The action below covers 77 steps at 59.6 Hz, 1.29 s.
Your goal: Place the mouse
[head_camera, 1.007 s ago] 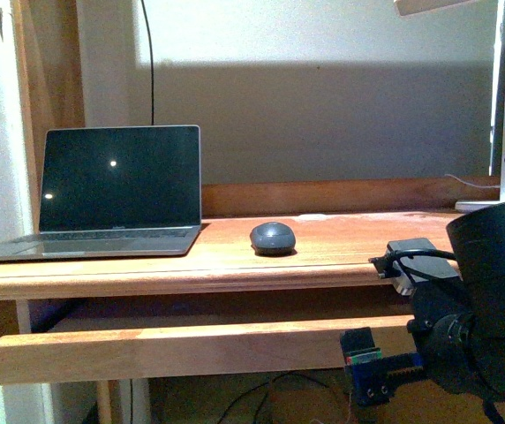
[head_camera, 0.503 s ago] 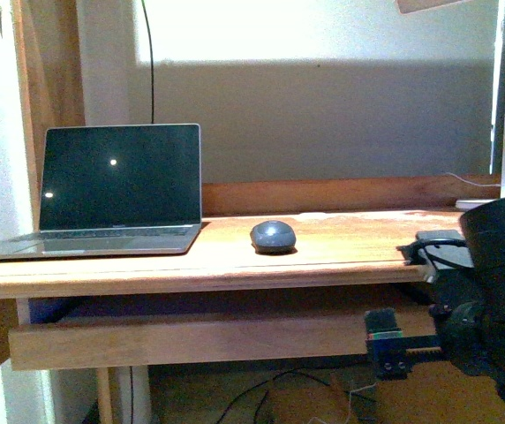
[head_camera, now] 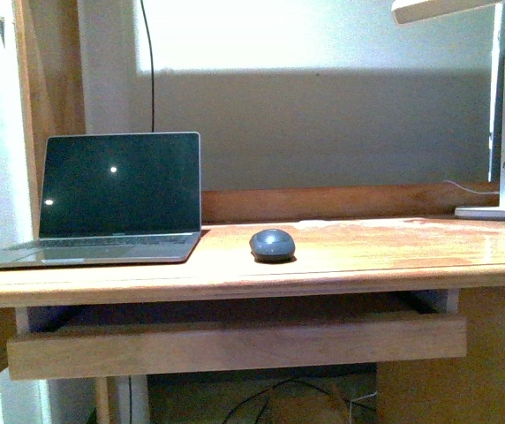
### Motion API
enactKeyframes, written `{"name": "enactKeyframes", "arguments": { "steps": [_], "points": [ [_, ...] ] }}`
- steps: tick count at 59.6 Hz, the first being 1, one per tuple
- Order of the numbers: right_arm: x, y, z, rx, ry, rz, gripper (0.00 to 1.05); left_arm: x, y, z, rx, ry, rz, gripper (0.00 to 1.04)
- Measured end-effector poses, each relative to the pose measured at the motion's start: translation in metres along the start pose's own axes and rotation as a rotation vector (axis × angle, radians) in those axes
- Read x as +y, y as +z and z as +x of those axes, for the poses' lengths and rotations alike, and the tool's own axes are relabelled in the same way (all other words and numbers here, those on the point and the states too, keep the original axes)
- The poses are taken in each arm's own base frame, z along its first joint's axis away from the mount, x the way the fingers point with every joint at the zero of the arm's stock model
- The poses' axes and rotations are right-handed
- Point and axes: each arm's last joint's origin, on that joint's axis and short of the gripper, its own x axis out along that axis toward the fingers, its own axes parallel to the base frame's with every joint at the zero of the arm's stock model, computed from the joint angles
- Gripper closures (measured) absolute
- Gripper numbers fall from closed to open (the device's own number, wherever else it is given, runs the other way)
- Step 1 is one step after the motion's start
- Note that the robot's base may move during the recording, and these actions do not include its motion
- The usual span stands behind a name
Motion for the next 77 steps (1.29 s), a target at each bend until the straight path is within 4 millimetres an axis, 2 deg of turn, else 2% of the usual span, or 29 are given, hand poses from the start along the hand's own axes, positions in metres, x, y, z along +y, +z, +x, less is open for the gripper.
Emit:
{"name": "enactKeyframes", "arguments": {
  "steps": [11,21,28,30,38,57,61,68,77],
  "points": [
    [-0.002,-0.014,-0.050,-0.053,0.016,0.027,0.08,0.000,0.000,0.000,0.000,0.000,0.000,0.08],
    [-0.006,-0.040,-0.086,-0.038,0.116,0.011,0.08,0.000,0.000,0.000,0.000,0.000,0.000,0.08],
    [-0.008,-0.044,-0.093,-0.030,0.139,0.009,0.08,0.000,0.000,0.000,0.000,0.000,0.000,0.08],
    [-0.009,-0.045,-0.093,-0.062,0.118,-0.003,0.11,0.000,0.000,0.000,0.000,0.000,0.000,0.08],
    [-0.018,-0.051,-0.095,-0.173,0.058,-0.131,0.34,0.000,0.000,0.000,0.000,0.000,0.000,0.08],
    [-0.036,-0.061,-0.097,-0.182,0.044,-0.197,0.89,0.000,0.000,0.000,0.000,0.000,0.000,0.08],
    [-0.040,-0.066,-0.102,-0.158,0.051,-0.209,1.03,0.000,0.000,0.000,0.000,0.000,0.000,0.08],
    [-0.051,-0.067,-0.105,-0.181,0.036,-0.206,1.02,0.000,0.000,0.000,0.000,-0.001,0.000,0.08],
    [-0.053,-0.073,-0.105,-0.185,0.040,-0.206,1.02,0.000,0.000,0.000,0.000,0.000,0.000,0.08]
  ]
}}
